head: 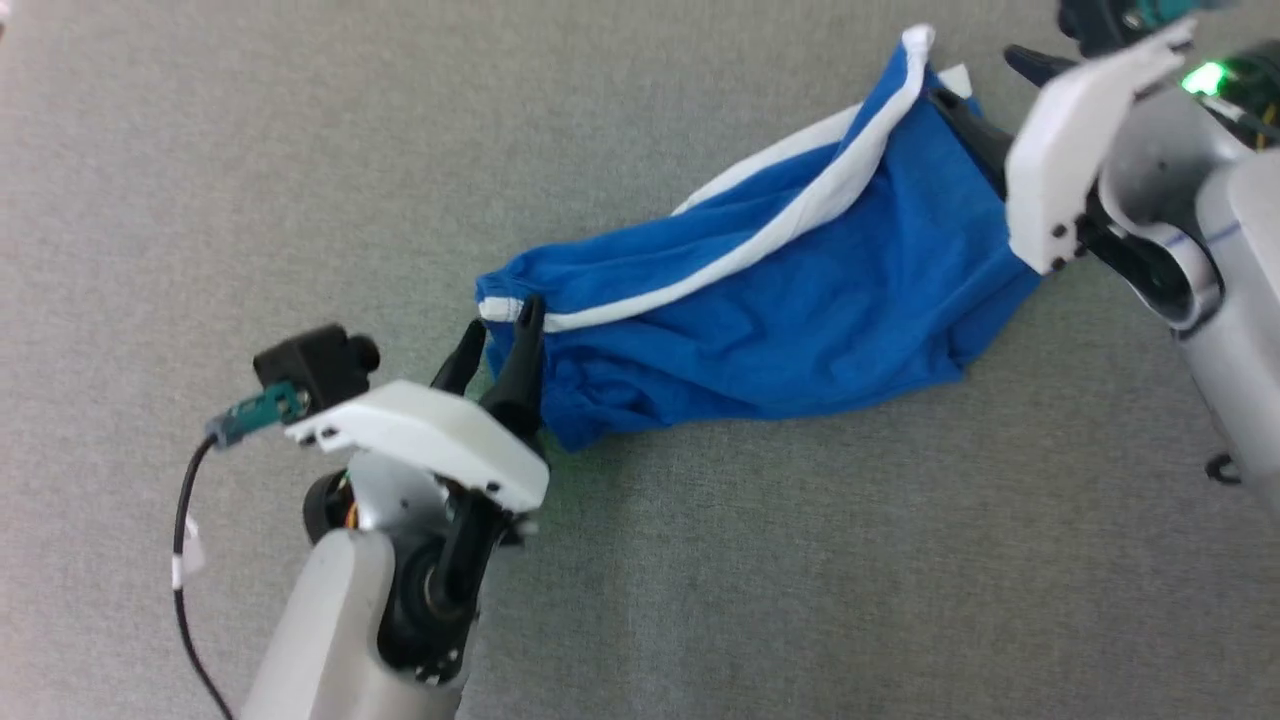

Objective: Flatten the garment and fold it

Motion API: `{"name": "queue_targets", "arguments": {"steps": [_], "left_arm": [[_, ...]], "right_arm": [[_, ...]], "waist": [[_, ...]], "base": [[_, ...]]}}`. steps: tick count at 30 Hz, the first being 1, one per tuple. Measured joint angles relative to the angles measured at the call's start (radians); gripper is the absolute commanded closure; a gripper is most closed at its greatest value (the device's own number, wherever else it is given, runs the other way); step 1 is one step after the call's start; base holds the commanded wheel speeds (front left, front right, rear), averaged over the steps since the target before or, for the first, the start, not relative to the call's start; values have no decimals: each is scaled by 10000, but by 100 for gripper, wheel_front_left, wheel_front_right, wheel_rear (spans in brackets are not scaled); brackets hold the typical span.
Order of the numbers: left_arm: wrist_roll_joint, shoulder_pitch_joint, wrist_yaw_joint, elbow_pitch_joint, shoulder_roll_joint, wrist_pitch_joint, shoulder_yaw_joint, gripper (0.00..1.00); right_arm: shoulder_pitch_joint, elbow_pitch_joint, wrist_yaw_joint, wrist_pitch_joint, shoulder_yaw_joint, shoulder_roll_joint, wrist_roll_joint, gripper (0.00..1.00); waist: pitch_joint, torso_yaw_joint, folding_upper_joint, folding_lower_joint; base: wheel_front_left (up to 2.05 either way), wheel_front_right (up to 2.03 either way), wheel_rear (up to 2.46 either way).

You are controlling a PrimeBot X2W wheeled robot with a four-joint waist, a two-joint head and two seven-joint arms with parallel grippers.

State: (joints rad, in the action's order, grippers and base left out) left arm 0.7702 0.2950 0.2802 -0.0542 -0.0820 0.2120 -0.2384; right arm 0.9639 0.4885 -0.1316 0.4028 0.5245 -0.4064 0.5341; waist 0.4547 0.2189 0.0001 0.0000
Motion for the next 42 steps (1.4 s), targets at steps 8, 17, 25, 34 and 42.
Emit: {"name": "queue_targets", "arguments": {"steps": [8,17,25,34,42], "left_arm": [[-654,-910,48,-727,-431,-813,-65,0],[-2159,-1985,-98,-844,-871,-2934,-178,0],[-2978,-2944,123,-242,-748,-4293,-430,0],[-3208,-3075,21,201,-744,-4178,-704,0],[-2405,-1957,-334,215,-788,-1833,-1032,0]], "right_arm": [[-2057,-1386,2,-1308,-1710,-157,-522,0],[-5570,-4159,2,-2401,-4128,995,-2564,0],[-8764,-6324,0,-3743,-5572,2936,-4700,0],[-9941,-6723,0,-4397,-5660,3507,-5283,0],[-9914,-6847,0,-4381,-5647,3526,-5333,0]], "waist": [[-1005,-37,0,-1],[-1829,-74,0,-2],[-2306,-16,0,-2],[-2659,-147,0,-1],[-2523,-315,0,0]], "base": [[0,0,0],[0,0,0],[0,0,0],[0,0,0],[0,0,0]]}}
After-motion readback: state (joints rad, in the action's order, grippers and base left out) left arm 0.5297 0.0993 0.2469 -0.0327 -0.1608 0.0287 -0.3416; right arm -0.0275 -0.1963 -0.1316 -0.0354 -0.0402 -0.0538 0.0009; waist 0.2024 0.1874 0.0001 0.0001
